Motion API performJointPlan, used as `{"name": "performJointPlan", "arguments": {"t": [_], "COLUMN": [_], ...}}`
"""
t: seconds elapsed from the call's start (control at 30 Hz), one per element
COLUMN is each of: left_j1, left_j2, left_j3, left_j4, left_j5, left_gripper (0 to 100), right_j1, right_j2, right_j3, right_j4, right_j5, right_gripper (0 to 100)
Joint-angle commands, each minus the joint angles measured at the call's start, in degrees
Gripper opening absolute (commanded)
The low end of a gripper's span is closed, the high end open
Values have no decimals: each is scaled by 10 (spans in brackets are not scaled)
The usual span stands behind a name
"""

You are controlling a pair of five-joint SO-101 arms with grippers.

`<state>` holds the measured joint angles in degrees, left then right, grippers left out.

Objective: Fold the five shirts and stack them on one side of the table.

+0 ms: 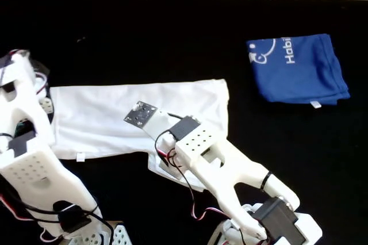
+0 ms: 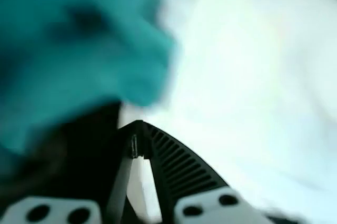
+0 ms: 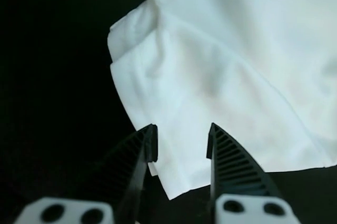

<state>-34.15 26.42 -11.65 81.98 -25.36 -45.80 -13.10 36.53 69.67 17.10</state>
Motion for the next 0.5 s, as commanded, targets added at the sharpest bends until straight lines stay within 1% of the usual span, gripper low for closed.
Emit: {"name": "performJointPlan", "arguments": {"t": [0.0, 0.07, 0.17, 0.23, 0.33, 0.4, 0.47], "left_j1": [43, 49, 41, 21, -26, -54, -74], "left_j2": [-74, -82, -67, -46, -7, 12, 19], "left_j3": [-3, 26, 87, 118, 124, 109, 84], "left_j4": [47, 29, -31, -75, -132, -146, -130], "left_j5": [-4, -4, -6, -7, -15, -33, -32], "left_gripper": [8, 8, 8, 8, 8, 8, 8], "right_j1": [-5, -5, -5, -5, -5, -5, -5], "right_j2": [-15, -15, -15, -15, -15, -15, -15], "right_j3": [-24, -24, -24, -24, -23, -23, -23], "right_j4": [8, 7, 8, 10, 11, 11, 9], "right_j5": [-4, -4, -4, -4, -3, -2, -2], "right_gripper": [159, 159, 159, 159, 159, 159, 159]}}
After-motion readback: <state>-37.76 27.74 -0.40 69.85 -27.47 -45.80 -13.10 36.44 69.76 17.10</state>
